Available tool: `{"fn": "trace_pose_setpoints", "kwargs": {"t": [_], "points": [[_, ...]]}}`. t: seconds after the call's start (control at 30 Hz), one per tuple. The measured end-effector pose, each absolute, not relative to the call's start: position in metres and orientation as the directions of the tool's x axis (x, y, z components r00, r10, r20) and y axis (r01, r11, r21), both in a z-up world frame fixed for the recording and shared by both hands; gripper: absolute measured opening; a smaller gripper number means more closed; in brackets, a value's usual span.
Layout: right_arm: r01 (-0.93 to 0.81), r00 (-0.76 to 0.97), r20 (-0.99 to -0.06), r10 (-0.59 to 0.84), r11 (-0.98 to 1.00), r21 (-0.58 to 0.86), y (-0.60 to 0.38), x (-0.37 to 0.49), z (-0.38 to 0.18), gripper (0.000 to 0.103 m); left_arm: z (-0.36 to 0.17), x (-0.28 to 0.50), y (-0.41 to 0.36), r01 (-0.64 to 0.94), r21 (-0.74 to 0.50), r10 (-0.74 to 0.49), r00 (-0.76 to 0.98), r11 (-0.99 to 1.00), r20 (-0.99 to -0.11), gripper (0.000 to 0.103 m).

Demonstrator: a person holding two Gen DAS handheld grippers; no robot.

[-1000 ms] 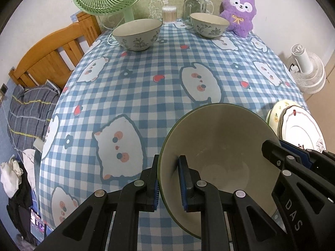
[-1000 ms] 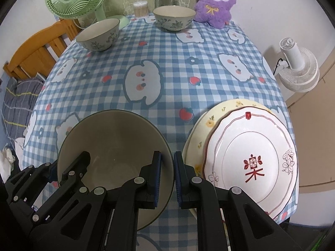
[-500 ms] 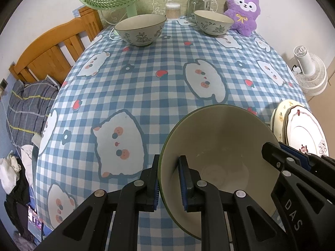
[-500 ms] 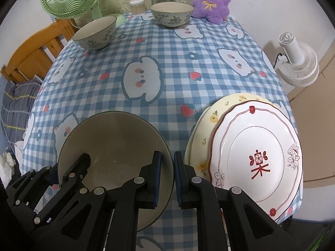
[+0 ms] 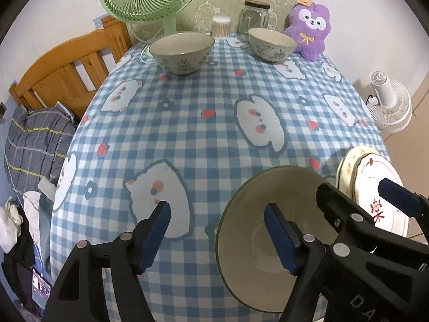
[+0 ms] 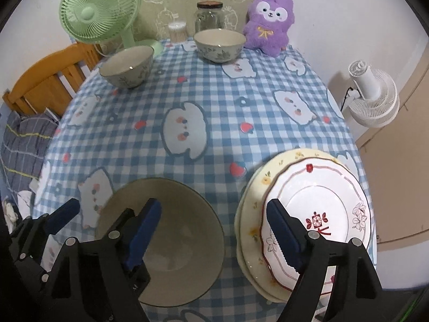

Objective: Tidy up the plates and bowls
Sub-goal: 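Lower the olive-green dish to the cloth and open both tools, then withdraw both tools and move them to the white bowl by the green fan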

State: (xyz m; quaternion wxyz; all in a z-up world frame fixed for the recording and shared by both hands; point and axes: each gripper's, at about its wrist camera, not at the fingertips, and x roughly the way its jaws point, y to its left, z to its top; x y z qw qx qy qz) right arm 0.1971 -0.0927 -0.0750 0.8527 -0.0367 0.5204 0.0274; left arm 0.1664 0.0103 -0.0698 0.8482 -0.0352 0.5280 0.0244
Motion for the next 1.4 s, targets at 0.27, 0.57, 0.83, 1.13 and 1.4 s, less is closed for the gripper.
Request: {"fn": "trace_pose_setpoints", "kwargs": {"t": [0.27, 0.57, 0.83, 1.13, 1.4], "points": [[-0.068, 0.519, -0.854, 0.031, 0.998, -0.004, -0.085, 0.200, -0.040, 0.089, -0.036, 0.173, 0.020, -0.054, -0.052, -0.018, 0.496, 0.997, -0.868, 0.080], [-0.044, 0.607, -0.795, 0.008, 0.999, -0.024, -0.066, 0.207, 0.001, 0.089, 0.001, 0.188, 0.035, -0.012, -0.029, -0.018, 0.556, 0.999, -0.831, 0.081], [-0.021, 0.632, -0.775, 0.002, 1.000, -0.015, -0.047, 0.228, 0.018, 0.089, 0.022, 0.210, 0.054, 0.013, -0.003, -0.010, 0.601, 1.000, -0.799, 0.081], [-0.025, 0.631, -0.776, -0.002, 0.999, -0.022, -0.025, 0.259, 0.019, 0.089, 0.019, 0.242, 0.076, -0.003, -0.019, -0.013, 0.581, 1.000, -0.814, 0.080], [-0.067, 0.643, -0.766, 0.012, 0.997, -0.041, -0.011, 0.300, 0.021, 0.089, 0.021, 0.275, 0.086, -0.022, -0.006, 0.008, 0.604, 1.000, -0.797, 0.080]]}}
